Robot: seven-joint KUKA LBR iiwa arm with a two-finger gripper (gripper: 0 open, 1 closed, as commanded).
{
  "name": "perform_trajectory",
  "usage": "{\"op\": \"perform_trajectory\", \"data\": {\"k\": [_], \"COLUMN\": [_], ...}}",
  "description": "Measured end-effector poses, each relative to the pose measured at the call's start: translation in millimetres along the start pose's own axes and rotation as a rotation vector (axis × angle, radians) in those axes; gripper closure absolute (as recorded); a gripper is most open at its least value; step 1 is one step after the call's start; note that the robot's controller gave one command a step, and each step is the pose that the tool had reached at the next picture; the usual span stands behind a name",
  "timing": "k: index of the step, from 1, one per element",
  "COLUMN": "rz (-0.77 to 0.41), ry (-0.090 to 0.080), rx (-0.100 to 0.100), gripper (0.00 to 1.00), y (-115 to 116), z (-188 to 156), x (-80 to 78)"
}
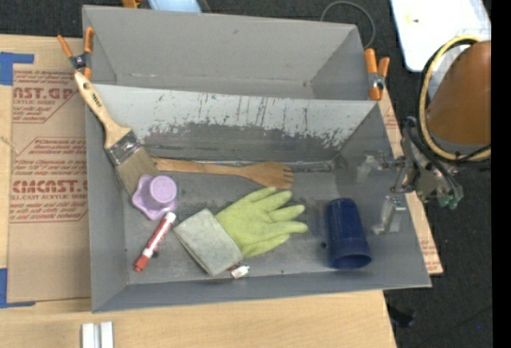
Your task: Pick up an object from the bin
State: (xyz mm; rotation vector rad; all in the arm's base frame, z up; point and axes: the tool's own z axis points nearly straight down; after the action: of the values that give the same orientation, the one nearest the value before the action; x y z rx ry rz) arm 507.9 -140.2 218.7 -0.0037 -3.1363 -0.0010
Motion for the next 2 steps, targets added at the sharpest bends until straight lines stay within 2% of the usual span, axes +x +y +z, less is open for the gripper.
{"op": "perform_trajectory", "data": {"k": [1,2], "rz": [-0.003,-0.248], "ry": [-0.007,-0.013], "rx": [0.002,0.004], "gripper": [0.00,0.00], "y": [0.9,33.9], "z": [-4.6,50.0], "x": [-1.4,4.3]}}
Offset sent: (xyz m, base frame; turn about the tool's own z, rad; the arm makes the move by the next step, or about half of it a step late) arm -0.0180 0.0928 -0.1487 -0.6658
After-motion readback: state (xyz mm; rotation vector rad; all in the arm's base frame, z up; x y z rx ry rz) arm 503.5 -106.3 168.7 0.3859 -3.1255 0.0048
